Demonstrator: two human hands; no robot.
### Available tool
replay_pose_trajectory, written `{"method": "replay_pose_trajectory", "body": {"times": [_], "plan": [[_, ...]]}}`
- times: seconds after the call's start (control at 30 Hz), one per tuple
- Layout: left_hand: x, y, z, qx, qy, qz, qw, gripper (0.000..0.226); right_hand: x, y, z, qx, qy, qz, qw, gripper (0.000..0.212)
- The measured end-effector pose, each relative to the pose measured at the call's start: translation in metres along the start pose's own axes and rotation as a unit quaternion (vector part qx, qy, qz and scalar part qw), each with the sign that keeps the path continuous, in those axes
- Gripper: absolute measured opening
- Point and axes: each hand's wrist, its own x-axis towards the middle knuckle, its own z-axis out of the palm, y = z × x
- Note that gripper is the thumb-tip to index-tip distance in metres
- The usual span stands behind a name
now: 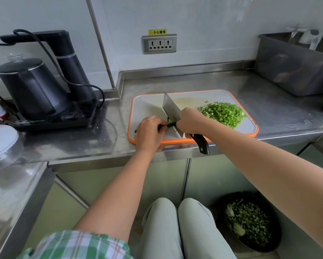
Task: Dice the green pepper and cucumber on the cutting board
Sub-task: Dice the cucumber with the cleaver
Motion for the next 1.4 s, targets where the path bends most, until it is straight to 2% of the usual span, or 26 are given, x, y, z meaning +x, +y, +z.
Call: {"method": "replay_pose_trajectory", "body": {"times": [0.37, 0.57, 0.77, 0.9, 1.03, 1.2, 1.4], "plan": [[-0.002, 0.000, -0.002, -0.025, -0.014, -0.010, 1.000, 0.010, 0.002, 0.012, 0.004, 0.054, 0.072, -0.009, 0.996, 0.014], [-0.003, 0.000, -0.002, 0.002, -0.015, -0.013, 1.000, 0.034, -0.001, 0.003, -0.001, 0.006, 0.046, -0.031, 0.998, 0.010], [-0.003, -0.001, 0.000, 0.027, 0.008, -0.008, 1.000, 0.009, 0.001, 0.001, 0.005, -0.021, 0.051, -0.029, 0.998, 0.010], [-0.002, 0.001, -0.002, 0.042, -0.008, 0.001, 0.999, 0.011, 0.003, 0.001, 0.002, -0.027, 0.049, -0.024, 0.998, 0.014], [-0.002, 0.001, -0.001, 0.043, -0.011, -0.011, 0.999, 0.011, 0.001, 0.001, 0.001, -0.034, 0.033, -0.020, 0.999, 0.009], [-0.002, 0.002, -0.002, 0.046, -0.007, -0.002, 0.999, 0.012, 0.002, -0.001, -0.001, -0.013, 0.008, -0.003, 1.000, 0.017], [-0.002, 0.000, -0.001, 0.034, -0.010, 0.000, 0.999, 0.014, 0.004, -0.005, 0.002, -0.025, 0.006, 0.006, 1.000, 0.013]]}}
